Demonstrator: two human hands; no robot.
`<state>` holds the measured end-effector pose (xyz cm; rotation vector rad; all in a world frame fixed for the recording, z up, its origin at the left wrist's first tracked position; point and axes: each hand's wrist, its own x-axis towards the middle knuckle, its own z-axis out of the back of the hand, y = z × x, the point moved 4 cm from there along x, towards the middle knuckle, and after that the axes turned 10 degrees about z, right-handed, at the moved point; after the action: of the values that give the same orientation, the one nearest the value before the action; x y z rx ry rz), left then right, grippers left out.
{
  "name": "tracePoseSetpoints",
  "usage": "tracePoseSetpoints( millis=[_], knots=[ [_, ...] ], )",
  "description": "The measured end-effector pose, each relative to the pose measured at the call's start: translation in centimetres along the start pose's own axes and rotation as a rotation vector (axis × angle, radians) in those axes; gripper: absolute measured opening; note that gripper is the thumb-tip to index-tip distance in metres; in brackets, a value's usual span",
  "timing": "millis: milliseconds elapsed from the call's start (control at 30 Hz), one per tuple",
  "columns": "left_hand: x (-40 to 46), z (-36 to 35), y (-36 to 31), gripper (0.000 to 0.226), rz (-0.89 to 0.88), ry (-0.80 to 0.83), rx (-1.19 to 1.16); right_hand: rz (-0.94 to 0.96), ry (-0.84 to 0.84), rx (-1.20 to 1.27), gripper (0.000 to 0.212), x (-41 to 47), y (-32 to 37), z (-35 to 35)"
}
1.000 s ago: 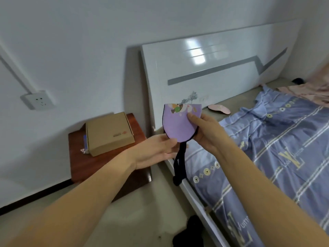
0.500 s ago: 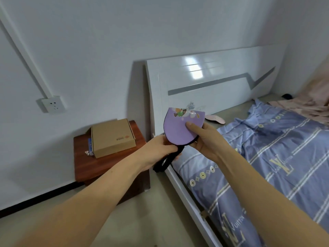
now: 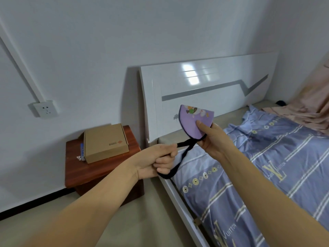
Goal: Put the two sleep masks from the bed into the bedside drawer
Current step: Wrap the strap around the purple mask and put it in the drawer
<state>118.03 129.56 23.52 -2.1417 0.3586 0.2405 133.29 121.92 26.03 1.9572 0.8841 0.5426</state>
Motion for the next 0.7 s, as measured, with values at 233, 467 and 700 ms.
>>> tracePoseSetpoints(
  millis=[233, 467, 700],
  knots=[
    [1.2, 0.3, 3.4, 0.053, 0.317, 0.111, 0.048, 0.144, -0.004, -0.222, 0.015, 0.3, 1.1, 0.2],
    [2.9, 4.0, 0.6, 0.025, -0.217, -0.964, 0.292, 0.151, -0.026, -0.209, 0.021, -0.6, -0.1, -1.3],
    [-0.3, -1.8, -3.5, 0.02, -0.201, -0.076, -0.32, -0.005, -0.114, -0.082, 0.031, -0.8, -1.3, -0.3]
  ],
)
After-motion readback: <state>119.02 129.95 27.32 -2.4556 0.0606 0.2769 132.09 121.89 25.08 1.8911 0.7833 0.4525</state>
